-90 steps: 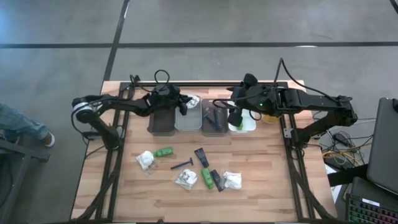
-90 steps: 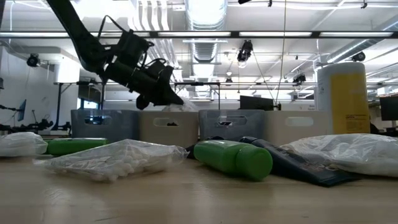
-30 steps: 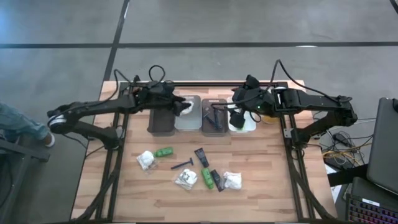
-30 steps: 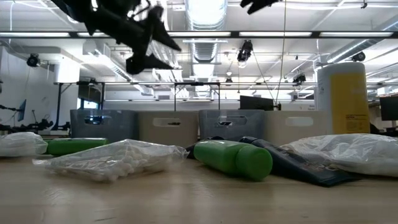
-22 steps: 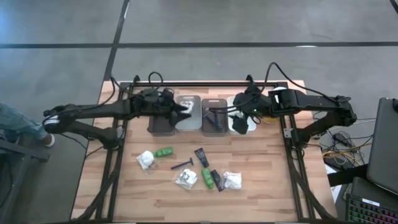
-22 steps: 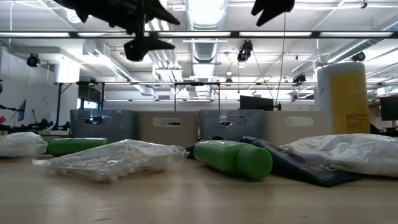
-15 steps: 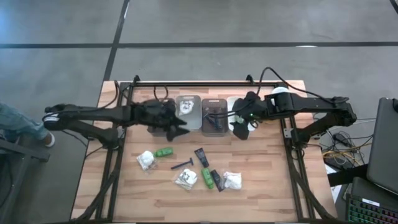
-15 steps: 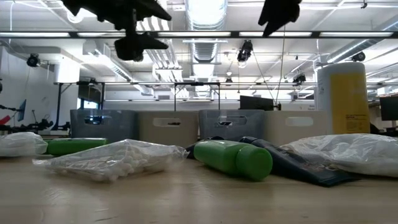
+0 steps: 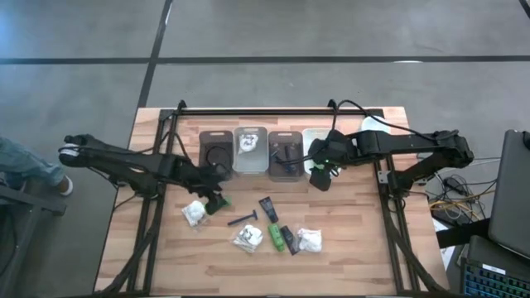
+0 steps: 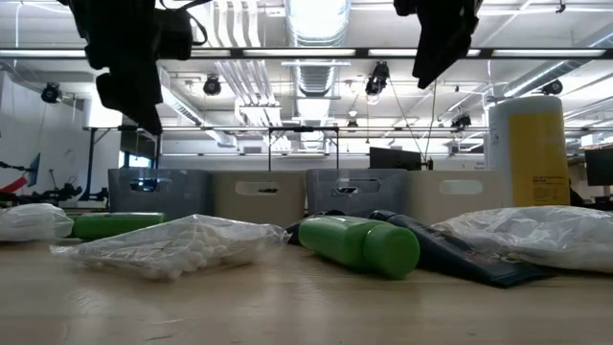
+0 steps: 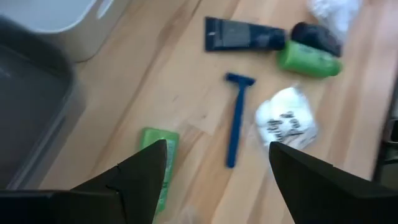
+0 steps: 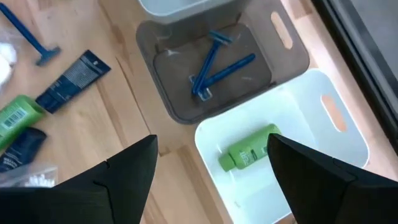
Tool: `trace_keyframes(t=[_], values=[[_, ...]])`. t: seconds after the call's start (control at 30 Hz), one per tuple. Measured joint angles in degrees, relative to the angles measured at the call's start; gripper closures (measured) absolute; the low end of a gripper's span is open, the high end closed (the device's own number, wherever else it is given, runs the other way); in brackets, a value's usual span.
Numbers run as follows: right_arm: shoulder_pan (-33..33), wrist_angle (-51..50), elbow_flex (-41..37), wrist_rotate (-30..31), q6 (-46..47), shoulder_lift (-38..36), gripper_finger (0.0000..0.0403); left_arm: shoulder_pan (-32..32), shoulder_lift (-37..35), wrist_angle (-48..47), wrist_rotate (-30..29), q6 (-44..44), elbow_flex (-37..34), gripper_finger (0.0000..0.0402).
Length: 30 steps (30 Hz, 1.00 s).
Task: Pick & Place Travel size toiletries
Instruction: Put the green shampoo bottle into the white bin
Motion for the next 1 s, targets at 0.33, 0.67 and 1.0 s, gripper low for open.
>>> trace_keyframes(t=[0.33, 0.67, 1.0], values=[[0.0, 1.9, -0.4, 0.1, -0.8, 0.0, 0.0087, -0.4, 0.0, -2.2, -0.6, 3.9, -1.1, 0.0115], [-0.1, 1.8, -0.5, 1.6, -0.8, 0.0, 0.0058, -0.4, 2.0, 8.8, -0.4, 2.2, -6.5, 0.0115], [-0.2, 1.9, -0.8, 1.6, -0.7, 0.0, 0.0055, -0.4, 4.5, 10.4, -0.3, 1.3, -6.7, 0.0115]])
